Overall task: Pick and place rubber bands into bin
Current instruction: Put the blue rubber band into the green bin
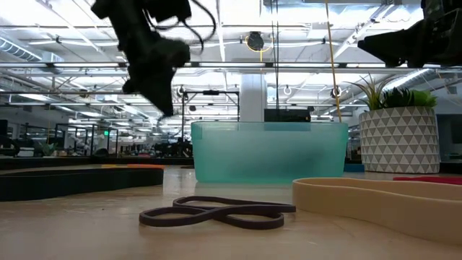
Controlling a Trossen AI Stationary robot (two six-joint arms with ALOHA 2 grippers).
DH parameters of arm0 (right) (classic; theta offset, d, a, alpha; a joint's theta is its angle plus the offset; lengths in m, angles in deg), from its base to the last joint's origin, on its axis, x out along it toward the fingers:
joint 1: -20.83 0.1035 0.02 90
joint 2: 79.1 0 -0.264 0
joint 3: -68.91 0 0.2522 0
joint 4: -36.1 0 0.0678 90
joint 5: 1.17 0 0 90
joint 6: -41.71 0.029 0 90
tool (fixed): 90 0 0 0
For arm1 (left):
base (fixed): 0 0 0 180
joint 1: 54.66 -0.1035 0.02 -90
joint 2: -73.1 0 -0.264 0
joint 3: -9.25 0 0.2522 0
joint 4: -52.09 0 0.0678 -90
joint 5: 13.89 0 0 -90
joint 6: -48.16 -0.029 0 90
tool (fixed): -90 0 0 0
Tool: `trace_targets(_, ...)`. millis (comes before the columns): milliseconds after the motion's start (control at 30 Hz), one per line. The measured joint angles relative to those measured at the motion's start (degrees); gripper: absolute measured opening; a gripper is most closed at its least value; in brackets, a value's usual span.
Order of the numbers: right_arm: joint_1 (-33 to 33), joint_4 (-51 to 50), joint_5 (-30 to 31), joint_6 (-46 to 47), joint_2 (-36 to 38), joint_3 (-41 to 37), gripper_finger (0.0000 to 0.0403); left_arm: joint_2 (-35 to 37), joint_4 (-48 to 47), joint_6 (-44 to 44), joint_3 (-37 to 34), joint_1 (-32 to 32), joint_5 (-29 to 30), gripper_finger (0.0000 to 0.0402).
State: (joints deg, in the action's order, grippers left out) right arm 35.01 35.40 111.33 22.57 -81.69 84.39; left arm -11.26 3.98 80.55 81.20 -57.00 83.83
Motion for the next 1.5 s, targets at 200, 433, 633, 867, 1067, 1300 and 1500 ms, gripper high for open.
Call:
trace_targets(200,0.00,0.29,-0.02,0.00,-0.08,0.00,0.0141,2.98,13.26,-6.54,0.24,1.16,-0.21,0.0004)
trace_targets(433,0.00,0.34,-0.02,0.02,-0.33,0.00,0.0141,1.35,28.68,-16.02,0.13,1.87,-7.53,0.0004)
trace_targets(633,0.01,0.45,-0.02,0.12,-0.70,0.00,0.0141,-1.39,31.25,-17.27,0.22,1.96,-6.87,0.0007)
trace_targets(867,0.01,0.42,0.00,0.02,-0.79,-0.01,0.0141,-6.98,32.65,-17.06,0.18,1.96,-6.40,0.0011)
trace_targets(1067,0.01,0.42,0.00,0.01,-0.81,-0.01,0.0141,-12.26,34.57,-16.67,0.18,1.96,-6.38,0.0007)
trace_targets(1300,-0.01,0.42,0.00,0.02,-0.81,0.00,0.0141,-17.05,35.90,-15.61,0.18,1.96,-6.38,0.0013)
trace_targets(1500,0.00,0.43,0.00,0.04,-0.81,0.00,0.0141,-19.75,35.88,-15.61,0.18,1.96,-6.28,0.0013)
